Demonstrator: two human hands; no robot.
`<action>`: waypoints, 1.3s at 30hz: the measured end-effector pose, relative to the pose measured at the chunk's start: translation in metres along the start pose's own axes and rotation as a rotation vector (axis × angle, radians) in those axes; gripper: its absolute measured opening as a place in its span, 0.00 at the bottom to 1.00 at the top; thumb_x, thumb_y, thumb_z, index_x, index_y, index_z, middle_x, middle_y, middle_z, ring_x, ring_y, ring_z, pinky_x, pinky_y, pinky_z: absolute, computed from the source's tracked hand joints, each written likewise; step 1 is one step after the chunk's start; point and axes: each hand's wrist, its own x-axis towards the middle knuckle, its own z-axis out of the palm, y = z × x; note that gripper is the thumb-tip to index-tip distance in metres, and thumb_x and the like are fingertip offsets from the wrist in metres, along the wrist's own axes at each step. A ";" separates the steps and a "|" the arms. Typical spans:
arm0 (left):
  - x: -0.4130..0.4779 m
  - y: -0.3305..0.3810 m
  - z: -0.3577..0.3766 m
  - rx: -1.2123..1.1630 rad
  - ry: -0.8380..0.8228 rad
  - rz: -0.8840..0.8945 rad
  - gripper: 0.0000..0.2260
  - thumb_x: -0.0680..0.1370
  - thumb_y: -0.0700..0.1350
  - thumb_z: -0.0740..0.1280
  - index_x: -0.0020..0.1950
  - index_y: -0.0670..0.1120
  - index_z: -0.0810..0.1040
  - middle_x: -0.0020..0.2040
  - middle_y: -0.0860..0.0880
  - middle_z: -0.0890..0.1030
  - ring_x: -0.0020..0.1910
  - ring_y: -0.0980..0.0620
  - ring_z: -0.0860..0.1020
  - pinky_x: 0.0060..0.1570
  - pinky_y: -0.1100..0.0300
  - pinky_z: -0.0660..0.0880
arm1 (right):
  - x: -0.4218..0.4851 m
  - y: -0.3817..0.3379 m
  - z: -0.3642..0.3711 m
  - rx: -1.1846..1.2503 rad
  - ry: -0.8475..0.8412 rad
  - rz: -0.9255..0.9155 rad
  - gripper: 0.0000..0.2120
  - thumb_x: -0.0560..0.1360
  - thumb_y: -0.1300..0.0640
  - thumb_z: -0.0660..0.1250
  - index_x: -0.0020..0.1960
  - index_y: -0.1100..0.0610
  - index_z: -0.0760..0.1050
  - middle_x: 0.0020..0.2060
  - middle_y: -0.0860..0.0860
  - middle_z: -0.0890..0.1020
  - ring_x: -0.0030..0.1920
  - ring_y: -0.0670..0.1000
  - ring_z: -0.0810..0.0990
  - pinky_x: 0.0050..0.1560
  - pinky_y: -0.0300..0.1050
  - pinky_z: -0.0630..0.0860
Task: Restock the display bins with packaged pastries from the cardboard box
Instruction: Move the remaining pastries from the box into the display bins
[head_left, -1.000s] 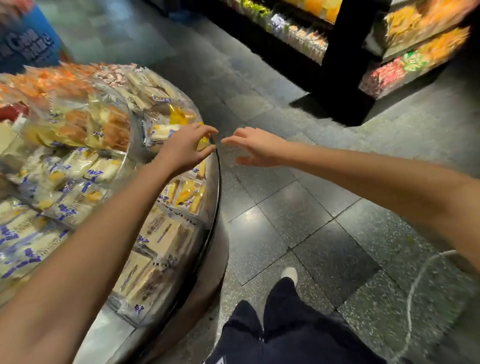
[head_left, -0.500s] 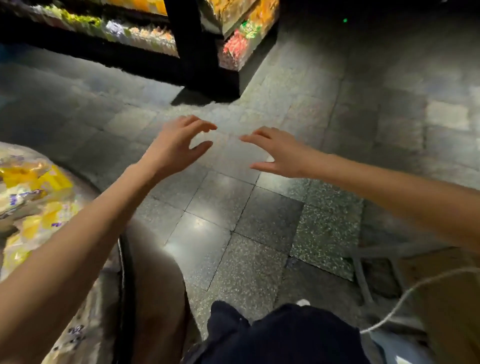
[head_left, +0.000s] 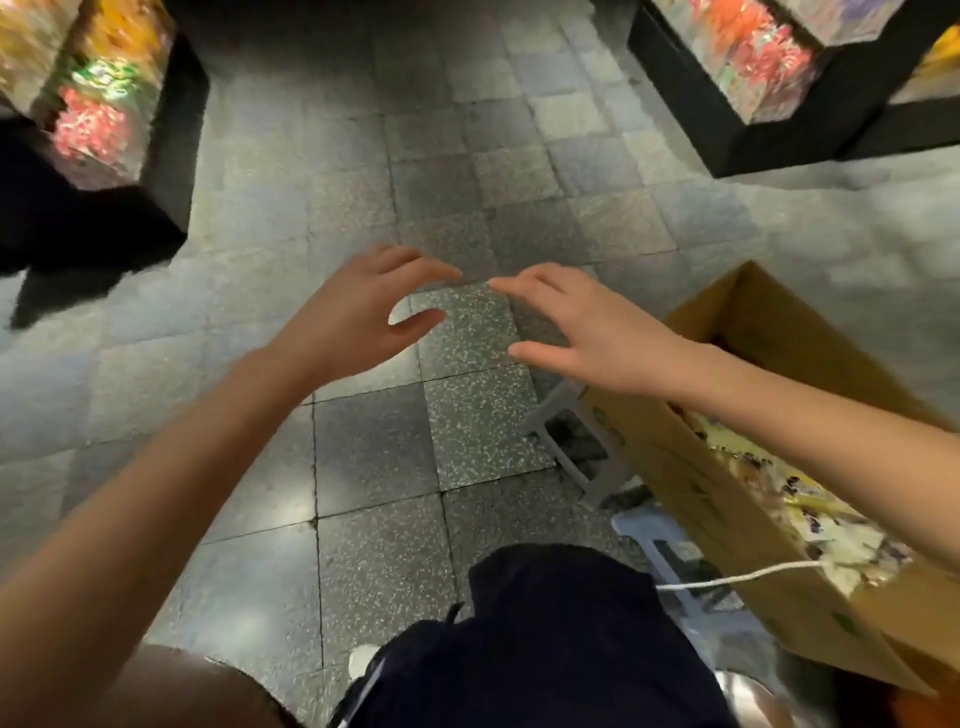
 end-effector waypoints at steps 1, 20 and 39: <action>0.020 0.009 0.011 -0.017 -0.021 0.056 0.19 0.78 0.53 0.62 0.65 0.44 0.77 0.56 0.44 0.79 0.55 0.46 0.74 0.55 0.54 0.71 | -0.013 0.013 -0.003 0.005 0.020 0.038 0.31 0.79 0.45 0.63 0.78 0.50 0.58 0.69 0.53 0.68 0.67 0.51 0.66 0.66 0.40 0.62; 0.253 0.202 0.178 -0.307 -0.434 0.892 0.17 0.79 0.49 0.65 0.66 0.44 0.77 0.59 0.46 0.78 0.57 0.47 0.75 0.58 0.49 0.73 | -0.240 0.098 0.007 0.427 0.494 1.055 0.29 0.80 0.47 0.63 0.77 0.42 0.56 0.73 0.43 0.62 0.68 0.41 0.65 0.64 0.38 0.65; 0.345 0.310 0.328 -0.418 -0.846 1.238 0.19 0.80 0.52 0.62 0.69 0.47 0.74 0.61 0.47 0.77 0.61 0.47 0.74 0.63 0.50 0.71 | -0.336 0.150 0.045 0.438 0.686 1.688 0.29 0.78 0.49 0.66 0.76 0.52 0.62 0.69 0.51 0.68 0.67 0.51 0.70 0.67 0.46 0.67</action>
